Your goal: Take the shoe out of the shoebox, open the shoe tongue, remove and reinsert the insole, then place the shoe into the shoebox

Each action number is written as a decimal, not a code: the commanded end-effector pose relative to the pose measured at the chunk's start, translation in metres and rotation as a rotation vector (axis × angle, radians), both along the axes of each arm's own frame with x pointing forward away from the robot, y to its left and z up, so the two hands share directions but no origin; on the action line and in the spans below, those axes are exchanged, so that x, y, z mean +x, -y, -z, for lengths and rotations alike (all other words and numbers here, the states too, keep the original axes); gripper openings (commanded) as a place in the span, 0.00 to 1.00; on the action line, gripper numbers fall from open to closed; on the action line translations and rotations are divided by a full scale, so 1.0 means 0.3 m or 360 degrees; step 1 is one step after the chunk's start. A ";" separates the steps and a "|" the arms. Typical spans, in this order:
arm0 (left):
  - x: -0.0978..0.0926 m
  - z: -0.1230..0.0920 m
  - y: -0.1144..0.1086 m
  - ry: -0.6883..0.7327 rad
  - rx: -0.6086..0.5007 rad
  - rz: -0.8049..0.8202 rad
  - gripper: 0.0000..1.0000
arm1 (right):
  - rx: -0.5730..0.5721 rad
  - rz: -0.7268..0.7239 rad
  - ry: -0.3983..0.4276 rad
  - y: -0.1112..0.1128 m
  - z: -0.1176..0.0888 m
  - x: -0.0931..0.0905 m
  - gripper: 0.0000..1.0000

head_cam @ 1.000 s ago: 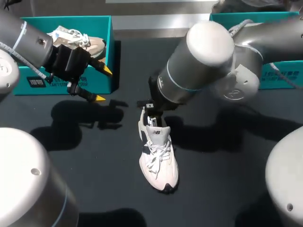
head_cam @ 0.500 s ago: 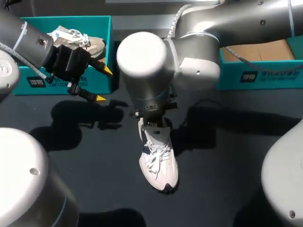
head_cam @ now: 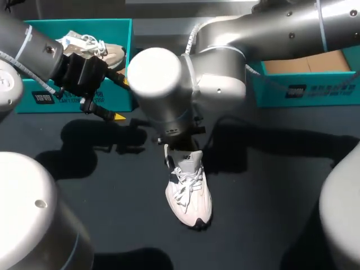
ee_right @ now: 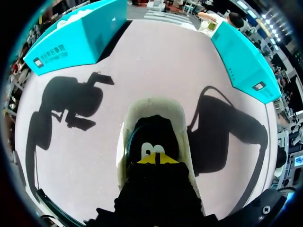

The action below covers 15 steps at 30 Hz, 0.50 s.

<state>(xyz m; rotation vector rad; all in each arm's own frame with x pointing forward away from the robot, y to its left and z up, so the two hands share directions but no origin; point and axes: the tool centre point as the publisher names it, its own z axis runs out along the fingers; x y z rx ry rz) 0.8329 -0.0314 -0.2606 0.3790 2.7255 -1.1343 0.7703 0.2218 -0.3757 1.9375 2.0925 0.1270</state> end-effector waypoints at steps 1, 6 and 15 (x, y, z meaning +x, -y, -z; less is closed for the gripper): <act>-0.001 -0.001 0.000 -0.0001 0.0004 0.0000 1.00 | 0.0044 -0.0017 -0.0021 0.020 0.030 0.007 0.00; -0.001 -0.001 0.000 -0.0001 0.0004 0.0000 1.00 | 0.0018 -0.0020 0.0042 0.002 -0.017 -0.026 0.00; -0.001 -0.001 0.000 -0.0001 0.0004 0.0000 1.00 | 0.0096 -0.0094 0.0124 0.019 -0.030 0.090 0.00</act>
